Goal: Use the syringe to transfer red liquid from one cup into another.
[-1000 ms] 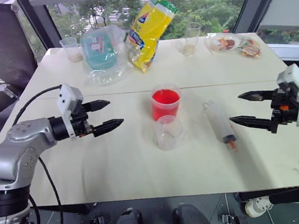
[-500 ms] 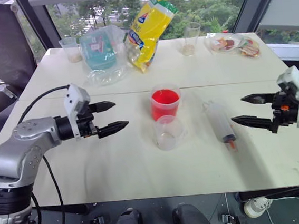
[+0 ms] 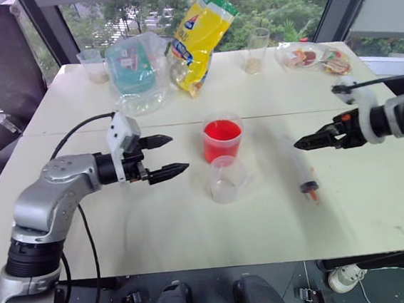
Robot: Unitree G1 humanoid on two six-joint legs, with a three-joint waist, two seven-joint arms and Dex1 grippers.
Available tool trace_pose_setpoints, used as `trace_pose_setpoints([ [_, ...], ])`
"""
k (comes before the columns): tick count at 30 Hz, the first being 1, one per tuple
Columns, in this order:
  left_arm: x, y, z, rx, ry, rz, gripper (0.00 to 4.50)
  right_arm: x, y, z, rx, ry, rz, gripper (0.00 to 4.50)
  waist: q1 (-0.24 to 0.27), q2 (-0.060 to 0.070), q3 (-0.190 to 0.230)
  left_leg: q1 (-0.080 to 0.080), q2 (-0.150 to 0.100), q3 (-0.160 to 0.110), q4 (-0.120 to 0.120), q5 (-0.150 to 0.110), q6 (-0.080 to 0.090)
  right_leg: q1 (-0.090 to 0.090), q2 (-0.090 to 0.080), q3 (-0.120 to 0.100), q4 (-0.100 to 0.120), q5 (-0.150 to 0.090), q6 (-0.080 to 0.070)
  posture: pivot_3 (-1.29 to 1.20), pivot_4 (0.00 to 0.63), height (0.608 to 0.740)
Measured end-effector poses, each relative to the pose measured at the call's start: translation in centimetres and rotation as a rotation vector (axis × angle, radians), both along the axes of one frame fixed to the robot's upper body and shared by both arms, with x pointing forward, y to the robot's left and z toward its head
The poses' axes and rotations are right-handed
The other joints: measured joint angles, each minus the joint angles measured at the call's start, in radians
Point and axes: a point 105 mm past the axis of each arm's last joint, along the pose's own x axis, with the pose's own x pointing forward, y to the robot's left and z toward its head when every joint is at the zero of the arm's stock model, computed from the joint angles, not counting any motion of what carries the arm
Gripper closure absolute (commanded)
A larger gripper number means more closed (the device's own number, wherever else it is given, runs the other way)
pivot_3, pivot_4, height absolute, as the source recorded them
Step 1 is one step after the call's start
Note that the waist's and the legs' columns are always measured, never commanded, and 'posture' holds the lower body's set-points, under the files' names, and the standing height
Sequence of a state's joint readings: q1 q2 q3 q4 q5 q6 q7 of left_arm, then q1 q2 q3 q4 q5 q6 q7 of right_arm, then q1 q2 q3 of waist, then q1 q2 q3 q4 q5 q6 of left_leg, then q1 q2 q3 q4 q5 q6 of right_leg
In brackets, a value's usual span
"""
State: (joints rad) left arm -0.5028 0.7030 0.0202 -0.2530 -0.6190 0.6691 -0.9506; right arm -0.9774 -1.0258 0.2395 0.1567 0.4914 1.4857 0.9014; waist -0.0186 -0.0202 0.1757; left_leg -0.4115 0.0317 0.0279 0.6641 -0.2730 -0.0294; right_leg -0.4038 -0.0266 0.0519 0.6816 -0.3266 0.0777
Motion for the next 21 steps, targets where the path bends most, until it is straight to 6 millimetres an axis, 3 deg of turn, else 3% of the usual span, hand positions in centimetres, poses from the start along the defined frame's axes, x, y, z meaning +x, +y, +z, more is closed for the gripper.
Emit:
trace_pose_setpoints([
  [5, 0.2, 0.0, -0.1, -0.006, -0.017, 0.015, 0.0, 0.9, 0.3, -2.5, -0.113, 0.146, -0.081, 0.01, 0.006, 0.0, 0.0, -0.007, 0.0, 0.0, 0.002, 0.0, 0.0, -0.006, -0.001, 0.0, 0.0, 0.0, 0.0, 0.0, 0.15, 0.74],
  [14, -0.2, 0.0, -1.1, -0.014, -0.003, 0.043, 0.0, 2.5, 0.9, -6.0, -0.181, 0.234, -0.123, 0.01, 0.0, 0.0, 0.0, -0.008, 0.0, 0.0, 0.002, 0.0, 0.0, -0.007, 0.0, -0.001, 0.003, 0.0, 0.0, 0.0, 0.15, 0.74],
  [17, -0.2, 0.0, -1.1, -0.014, -0.007, 0.053, 0.0, 3.1, 1.1, -6.0, -0.205, 0.222, -0.123, 0.01, 0.0, 0.0, 0.0, -0.008, 0.0, 0.0, 0.003, 0.0, 0.0, -0.007, 0.0, -0.001, 0.003, 0.0, 0.0, 0.0, 0.15, 0.74],
  [19, -0.2, 0.0, -1.0, -0.014, -0.012, 0.058, 0.0, 3.3, 1.2, -6.2, -0.221, 0.22, -0.122, 0.54, -0.002, 0.0, 0.0, -0.007, 0.0, 0.0, 0.003, 0.0, 0.0, -0.006, 0.0, -0.001, 0.003, 0.0, 0.0, 0.0, 0.15, 0.74],
  [21, -0.2, 0.0, -1.0, -0.013, -0.013, 0.062, 0.0, 3.7, 1.0, -6.4, -0.246, 0.212, -0.132, 1.39, -0.003, -0.001, -0.001, -0.005, 0.0, 0.0, 0.003, 0.0, 0.0, -0.005, 0.0, -0.001, 0.003, 0.0, 0.0, 0.0, 0.15, 0.74],
])
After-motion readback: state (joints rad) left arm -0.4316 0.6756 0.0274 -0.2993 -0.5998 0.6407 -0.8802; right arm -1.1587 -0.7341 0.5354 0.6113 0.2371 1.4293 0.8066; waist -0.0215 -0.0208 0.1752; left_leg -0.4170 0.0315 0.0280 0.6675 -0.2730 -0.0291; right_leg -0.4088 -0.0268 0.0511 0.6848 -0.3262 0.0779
